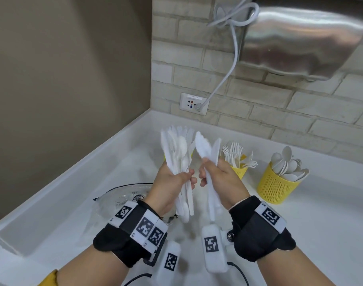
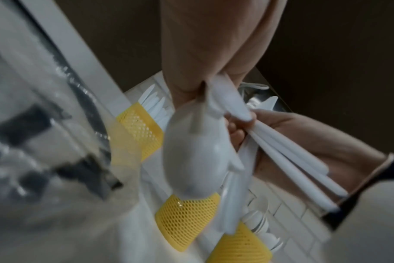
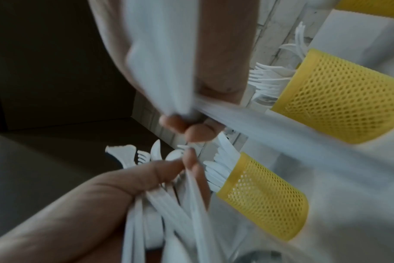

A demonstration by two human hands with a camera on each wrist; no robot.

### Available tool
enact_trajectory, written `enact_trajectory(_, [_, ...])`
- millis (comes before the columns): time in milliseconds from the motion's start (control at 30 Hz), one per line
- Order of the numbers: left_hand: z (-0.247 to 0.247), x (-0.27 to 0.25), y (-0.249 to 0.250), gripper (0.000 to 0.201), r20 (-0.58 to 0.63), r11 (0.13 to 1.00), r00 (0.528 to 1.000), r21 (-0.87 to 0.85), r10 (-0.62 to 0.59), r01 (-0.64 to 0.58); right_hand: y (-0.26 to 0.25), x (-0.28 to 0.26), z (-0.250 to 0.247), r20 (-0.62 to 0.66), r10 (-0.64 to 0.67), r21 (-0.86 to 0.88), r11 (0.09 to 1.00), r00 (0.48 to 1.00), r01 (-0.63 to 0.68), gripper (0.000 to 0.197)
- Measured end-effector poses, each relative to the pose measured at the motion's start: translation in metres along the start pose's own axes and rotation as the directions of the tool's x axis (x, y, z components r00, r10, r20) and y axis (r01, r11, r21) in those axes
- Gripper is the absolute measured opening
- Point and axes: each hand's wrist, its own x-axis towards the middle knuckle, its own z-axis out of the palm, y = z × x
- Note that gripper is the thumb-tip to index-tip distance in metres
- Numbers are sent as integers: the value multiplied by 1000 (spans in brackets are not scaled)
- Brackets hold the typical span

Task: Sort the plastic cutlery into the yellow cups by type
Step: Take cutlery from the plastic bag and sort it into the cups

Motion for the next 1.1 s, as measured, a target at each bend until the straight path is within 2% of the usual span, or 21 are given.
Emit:
enact_trajectory(67, [3, 1, 0, 36, -41, 988, 997, 140, 66, -60, -9, -2, -1, -68, -89, 54, 994, 994, 93, 5])
enact_trajectory(100, [4, 1, -1, 36, -70, 976, 993, 204, 93, -77, -14, -3, -2, -94, -124, 80, 988, 988, 131, 8])
enact_trajectory(167, [6, 2, -1, 36, -133, 945, 981, 313, 144, -96, -24, -7, 0, -66, -170, 85, 981, 983, 175, 13])
enact_trajectory(267, [9, 2, -3, 34, -166, 914, 965, 386, 203, -125, -31, -10, 10, 11, -217, -77, 973, 976, 217, 12])
enact_trajectory(400, [13, 3, -1, 34, -206, 905, 950, 403, 235, -137, -25, 1, 19, -17, -272, -320, 913, 962, 252, 15])
enact_trajectory(600, [14, 0, -6, 49, -204, 927, 957, 354, 207, -125, -30, 16, 25, -54, -293, -407, 880, 955, 247, 27])
enact_trajectory(733, [15, -3, -8, 50, -144, 951, 970, 270, 194, -150, -29, 23, 26, -30, -267, -467, 856, 963, 222, 22])
enact_trajectory(967, [10, -3, -5, 51, 16, 987, 989, 57, 150, -150, -28, 23, 12, 16, -110, -226, 968, 994, 111, 19])
enact_trajectory(1100, [8, -4, -4, 44, 81, 992, 990, 38, 120, -123, -31, 21, 6, 70, -117, -170, 977, 991, 127, 12])
